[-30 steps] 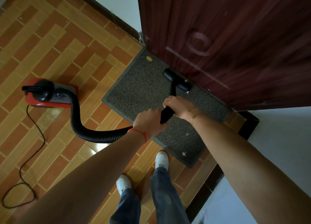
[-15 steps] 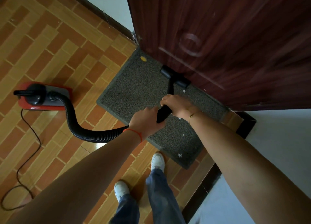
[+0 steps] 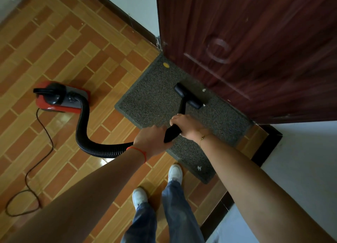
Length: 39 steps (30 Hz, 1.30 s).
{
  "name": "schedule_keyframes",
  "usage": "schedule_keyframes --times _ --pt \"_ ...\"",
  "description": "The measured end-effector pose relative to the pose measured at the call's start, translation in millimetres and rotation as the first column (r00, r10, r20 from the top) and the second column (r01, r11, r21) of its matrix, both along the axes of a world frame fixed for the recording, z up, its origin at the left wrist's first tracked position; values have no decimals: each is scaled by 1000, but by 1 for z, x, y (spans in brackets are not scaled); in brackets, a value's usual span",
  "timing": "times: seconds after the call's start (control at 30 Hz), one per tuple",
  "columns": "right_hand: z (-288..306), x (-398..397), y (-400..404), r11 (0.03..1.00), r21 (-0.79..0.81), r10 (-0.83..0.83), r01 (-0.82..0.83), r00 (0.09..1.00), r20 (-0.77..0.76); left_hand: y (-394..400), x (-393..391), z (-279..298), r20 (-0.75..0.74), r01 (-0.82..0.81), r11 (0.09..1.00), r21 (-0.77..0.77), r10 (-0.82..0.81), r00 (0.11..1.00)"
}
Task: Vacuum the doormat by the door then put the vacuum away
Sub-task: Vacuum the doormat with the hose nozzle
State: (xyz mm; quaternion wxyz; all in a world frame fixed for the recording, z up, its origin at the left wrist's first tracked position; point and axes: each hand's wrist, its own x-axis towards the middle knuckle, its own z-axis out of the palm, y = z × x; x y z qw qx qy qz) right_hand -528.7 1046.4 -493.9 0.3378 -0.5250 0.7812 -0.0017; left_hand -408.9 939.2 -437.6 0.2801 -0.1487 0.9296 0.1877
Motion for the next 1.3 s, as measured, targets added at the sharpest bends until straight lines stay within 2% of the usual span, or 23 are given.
schedule_keyframes --times 0.27,0.53,0.8,0.9,1.07,1.3 --pt "8 77 -17 1000 15 4 -4 1000 4 -16 76 4 17 2 1000 -14 -2 1000" --pt "2 164 -33 997 12 -78 78 997 27 -38 157 4 53 58 998 -7 -57 997" --pt "6 230 -50 997 27 -71 70 997 33 -57 222 7 68 107 994 -37 -104 992" --pt "8 247 -56 998 30 -53 52 997 49 -64 239 10 69 100 994 -36 -97 993" --pt "10 261 -64 999 16 -45 45 999 -8 -72 252 13 71 109 992 -61 -104 992" --pt "5 234 -52 998 6 -68 68 998 18 -60 225 7 71 108 993 -51 -104 992"
